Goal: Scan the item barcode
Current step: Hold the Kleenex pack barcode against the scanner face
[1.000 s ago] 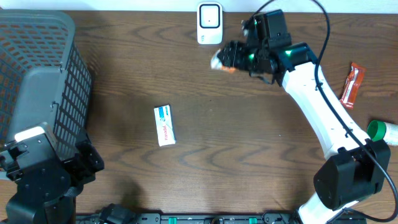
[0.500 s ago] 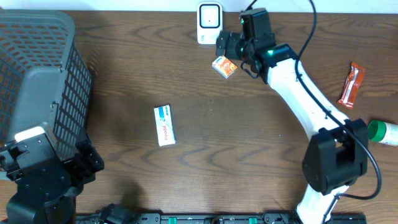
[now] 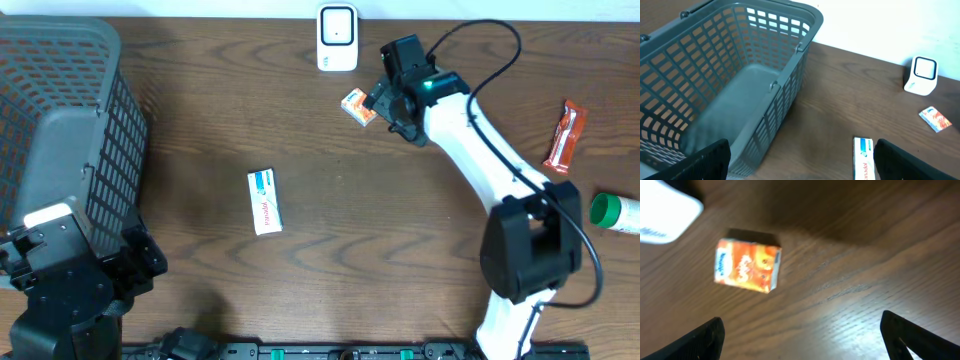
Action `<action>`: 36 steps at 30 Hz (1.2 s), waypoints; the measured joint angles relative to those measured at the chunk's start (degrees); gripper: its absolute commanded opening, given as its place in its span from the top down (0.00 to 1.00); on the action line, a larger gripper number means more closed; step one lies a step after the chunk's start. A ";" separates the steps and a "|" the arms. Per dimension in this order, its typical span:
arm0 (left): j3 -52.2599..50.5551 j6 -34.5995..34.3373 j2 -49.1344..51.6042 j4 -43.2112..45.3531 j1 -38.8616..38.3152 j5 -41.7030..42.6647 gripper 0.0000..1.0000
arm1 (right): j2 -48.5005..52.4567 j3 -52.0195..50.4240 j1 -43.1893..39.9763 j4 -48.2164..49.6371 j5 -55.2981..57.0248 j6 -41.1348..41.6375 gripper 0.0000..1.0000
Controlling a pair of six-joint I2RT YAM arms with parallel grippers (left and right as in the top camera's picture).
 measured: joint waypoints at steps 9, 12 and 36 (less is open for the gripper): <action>0.00 -0.02 0.00 0.00 0.00 0.00 0.09 | 7.65 4.79 3.65 -0.04 0.74 4.20 0.04; 0.00 0.00 0.00 0.00 0.00 0.00 0.09 | 9.79 10.82 3.48 -0.96 1.05 4.17 0.04; 0.00 -0.02 0.00 0.00 0.00 0.00 0.09 | 25.97 29.42 3.85 -10.05 3.04 4.20 0.04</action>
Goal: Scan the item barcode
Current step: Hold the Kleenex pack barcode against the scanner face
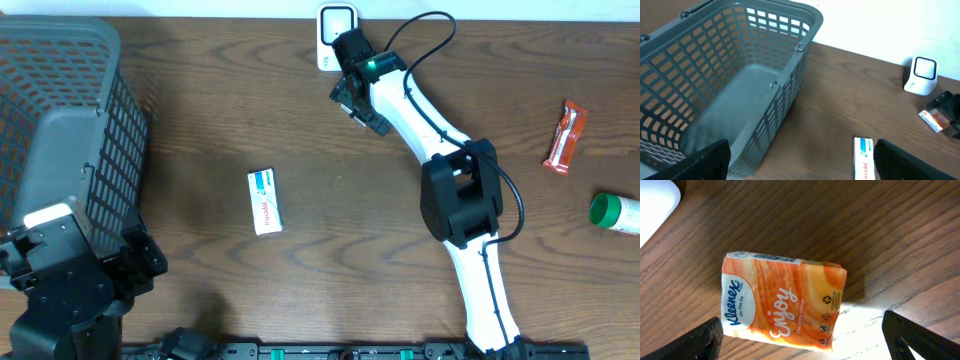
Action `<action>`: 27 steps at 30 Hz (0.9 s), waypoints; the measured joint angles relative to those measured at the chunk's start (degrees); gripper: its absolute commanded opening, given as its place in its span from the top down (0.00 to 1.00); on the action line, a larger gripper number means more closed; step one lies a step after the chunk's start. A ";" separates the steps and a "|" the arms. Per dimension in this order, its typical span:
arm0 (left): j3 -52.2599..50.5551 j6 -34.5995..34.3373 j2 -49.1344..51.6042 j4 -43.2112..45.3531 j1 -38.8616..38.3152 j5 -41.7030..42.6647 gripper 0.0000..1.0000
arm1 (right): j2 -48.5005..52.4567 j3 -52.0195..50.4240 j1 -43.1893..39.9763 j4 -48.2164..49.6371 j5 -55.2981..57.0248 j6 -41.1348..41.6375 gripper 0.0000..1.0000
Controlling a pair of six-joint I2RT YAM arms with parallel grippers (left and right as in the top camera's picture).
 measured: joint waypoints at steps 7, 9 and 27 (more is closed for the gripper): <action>0.00 0.00 0.00 0.00 0.00 0.00 0.08 | 0.00 0.00 0.00 2.36 0.57 0.24 0.06; 0.00 0.00 0.00 0.00 0.00 0.00 0.09 | 0.02 0.00 0.02 2.84 0.57 0.26 0.06; 0.00 0.02 0.00 0.02 0.00 0.00 0.09 | 2.58 0.22 0.04 3.23 0.52 1.11 0.18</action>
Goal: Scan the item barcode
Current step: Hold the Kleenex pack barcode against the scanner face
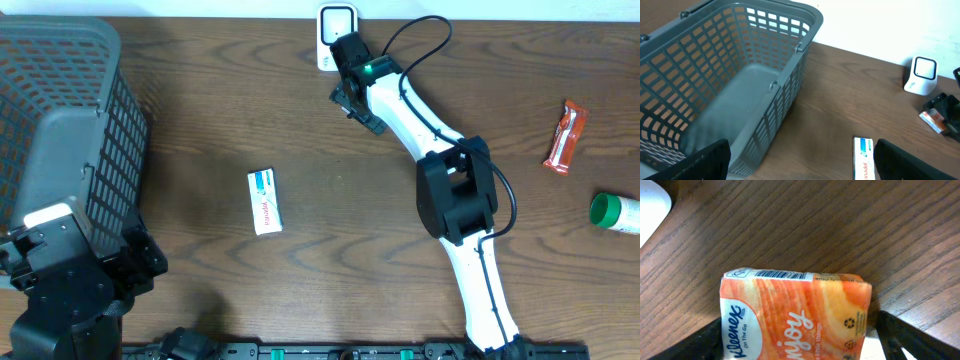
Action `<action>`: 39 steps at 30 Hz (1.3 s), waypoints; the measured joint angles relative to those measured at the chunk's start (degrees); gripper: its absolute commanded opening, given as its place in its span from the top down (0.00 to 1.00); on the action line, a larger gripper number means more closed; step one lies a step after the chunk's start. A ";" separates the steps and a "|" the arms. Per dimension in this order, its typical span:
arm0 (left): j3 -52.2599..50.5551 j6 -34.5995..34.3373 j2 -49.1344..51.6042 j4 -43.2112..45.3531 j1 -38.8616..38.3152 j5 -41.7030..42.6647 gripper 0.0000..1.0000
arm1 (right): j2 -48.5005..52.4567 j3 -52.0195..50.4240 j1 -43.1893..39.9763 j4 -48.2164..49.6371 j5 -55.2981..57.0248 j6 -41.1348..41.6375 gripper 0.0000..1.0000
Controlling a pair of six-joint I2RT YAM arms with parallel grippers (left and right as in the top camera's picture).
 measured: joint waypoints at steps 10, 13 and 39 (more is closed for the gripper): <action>0.00 -0.02 0.00 -0.02 0.00 0.00 0.09 | 0.94 1.25 0.00 -0.59 0.13 -1.55 0.25; 0.00 0.00 0.00 0.00 0.00 0.00 0.09 | 1.16 2.10 -0.02 -1.90 -0.85 -3.17 0.30; 0.00 -0.02 0.00 0.00 0.00 0.00 0.08 | 2.60 10.25 -7.04 7.43 -39.54 5.64 0.37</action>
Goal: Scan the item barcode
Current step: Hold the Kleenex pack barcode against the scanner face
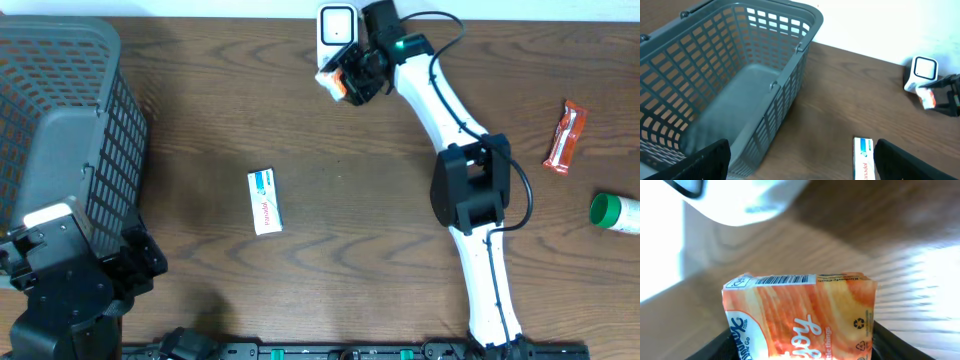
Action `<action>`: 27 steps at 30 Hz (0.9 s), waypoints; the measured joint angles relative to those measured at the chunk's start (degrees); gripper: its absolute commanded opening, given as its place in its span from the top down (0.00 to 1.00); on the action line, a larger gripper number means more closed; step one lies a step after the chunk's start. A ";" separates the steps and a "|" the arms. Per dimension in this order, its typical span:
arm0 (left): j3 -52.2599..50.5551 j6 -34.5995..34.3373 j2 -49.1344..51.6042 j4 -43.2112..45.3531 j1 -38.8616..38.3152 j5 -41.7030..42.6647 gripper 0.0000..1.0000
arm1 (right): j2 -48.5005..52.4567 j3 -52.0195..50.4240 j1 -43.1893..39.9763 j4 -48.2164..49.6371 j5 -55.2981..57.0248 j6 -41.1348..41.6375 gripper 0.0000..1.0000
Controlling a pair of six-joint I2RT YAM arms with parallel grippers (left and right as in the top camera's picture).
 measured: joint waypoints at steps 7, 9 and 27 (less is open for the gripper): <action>0.00 0.02 0.00 -0.02 0.00 0.00 0.08 | 0.04 0.02 -1.14 11.39 -2.84 9.90 0.37; 0.00 0.00 0.00 -0.02 0.00 0.00 0.09 | 0.20 0.02 -1.09 15.32 -3.34 13.33 0.37; 0.00 0.02 0.00 -0.02 0.00 0.00 0.09 | 9.86 0.76 -1.38 37.79 -8.96 34.32 0.39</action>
